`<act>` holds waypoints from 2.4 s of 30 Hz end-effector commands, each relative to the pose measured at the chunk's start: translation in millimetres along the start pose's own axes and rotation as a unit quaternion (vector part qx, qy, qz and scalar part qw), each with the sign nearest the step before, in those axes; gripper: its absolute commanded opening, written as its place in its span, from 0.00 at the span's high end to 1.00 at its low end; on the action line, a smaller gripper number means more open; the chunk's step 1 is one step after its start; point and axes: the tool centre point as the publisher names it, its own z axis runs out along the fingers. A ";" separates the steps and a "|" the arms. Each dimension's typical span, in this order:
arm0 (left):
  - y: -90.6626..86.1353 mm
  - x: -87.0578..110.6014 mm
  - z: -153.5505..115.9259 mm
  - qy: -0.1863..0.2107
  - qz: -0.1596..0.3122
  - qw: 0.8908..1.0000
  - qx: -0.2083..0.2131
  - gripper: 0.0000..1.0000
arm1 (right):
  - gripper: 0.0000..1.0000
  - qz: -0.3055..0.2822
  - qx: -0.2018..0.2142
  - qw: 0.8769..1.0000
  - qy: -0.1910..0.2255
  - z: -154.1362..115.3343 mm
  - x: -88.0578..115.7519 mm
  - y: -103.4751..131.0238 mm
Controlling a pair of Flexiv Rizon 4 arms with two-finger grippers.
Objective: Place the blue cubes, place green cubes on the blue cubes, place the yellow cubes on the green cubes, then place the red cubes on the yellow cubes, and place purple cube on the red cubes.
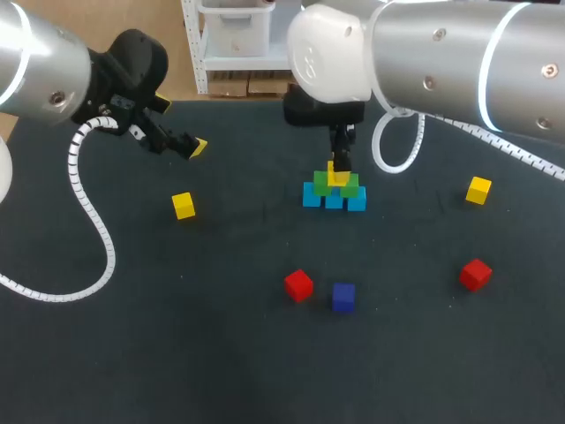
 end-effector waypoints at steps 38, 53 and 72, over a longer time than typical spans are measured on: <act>1.0 1.3 -0.6 -0.002 0.001 1.000 0.002 0.00 | 0.00 0.106 0.030 0.990 -0.086 -15.8 126.2 14.3; 1.0 1.3 -0.6 -0.002 0.001 1.000 0.002 0.00 | 0.00 0.159 0.007 0.984 -0.077 11.2 191.3 15.4; 1.0 1.3 -0.6 -0.002 0.001 1.000 0.002 0.00 | 0.00 0.204 -0.017 0.978 -0.046 44.9 228.7 -8.6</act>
